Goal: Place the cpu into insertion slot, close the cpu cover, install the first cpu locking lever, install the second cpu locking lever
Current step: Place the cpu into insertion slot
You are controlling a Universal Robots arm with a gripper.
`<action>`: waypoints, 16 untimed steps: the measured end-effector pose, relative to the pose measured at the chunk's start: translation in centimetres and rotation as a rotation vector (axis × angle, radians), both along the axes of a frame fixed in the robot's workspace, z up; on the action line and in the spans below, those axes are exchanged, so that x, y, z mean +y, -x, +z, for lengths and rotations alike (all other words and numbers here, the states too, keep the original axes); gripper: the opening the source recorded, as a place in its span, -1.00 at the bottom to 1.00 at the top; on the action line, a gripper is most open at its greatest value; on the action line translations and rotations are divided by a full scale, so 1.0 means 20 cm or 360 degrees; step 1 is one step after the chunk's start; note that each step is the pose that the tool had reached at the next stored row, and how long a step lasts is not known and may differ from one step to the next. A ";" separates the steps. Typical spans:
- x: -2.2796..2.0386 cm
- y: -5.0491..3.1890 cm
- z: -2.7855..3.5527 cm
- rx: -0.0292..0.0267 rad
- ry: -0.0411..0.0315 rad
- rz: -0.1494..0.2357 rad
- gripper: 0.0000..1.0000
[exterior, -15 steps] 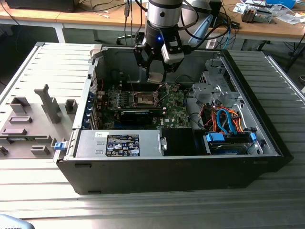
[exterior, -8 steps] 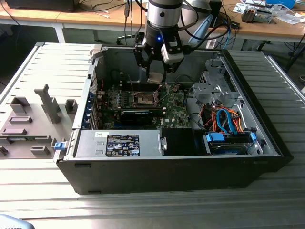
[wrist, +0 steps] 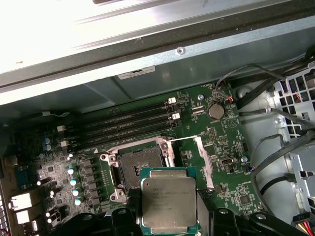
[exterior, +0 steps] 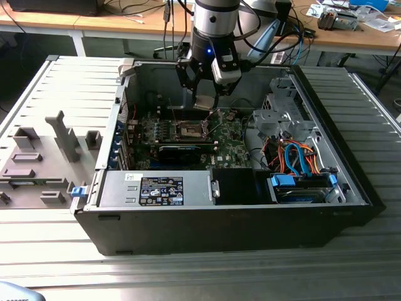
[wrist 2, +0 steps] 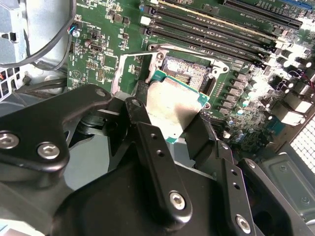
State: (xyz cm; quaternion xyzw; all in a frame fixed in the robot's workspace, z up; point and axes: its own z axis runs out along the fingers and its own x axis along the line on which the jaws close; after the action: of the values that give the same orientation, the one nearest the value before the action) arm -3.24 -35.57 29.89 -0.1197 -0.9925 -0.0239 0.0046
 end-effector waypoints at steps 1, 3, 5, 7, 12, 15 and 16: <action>0.000 0.000 0.000 -0.00001 0.0000 0.0000 0.08; 0.000 0.000 -0.001 -0.00001 0.0000 -0.0002 0.08; 0.000 0.000 -0.001 -0.00001 0.0000 -0.0004 0.08; 0.000 0.000 -0.001 -0.00001 0.0000 -0.0006 0.08; 0.000 0.000 -0.002 -0.00001 0.0000 -0.0009 0.08; 0.000 0.000 -0.003 -0.00002 0.0000 -0.0011 0.08; 0.000 0.000 -0.003 -0.00001 0.0000 -0.0012 0.08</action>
State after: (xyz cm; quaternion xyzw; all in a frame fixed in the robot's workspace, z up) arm -3.24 -35.57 29.84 -0.1234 -0.9921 -0.0239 0.0044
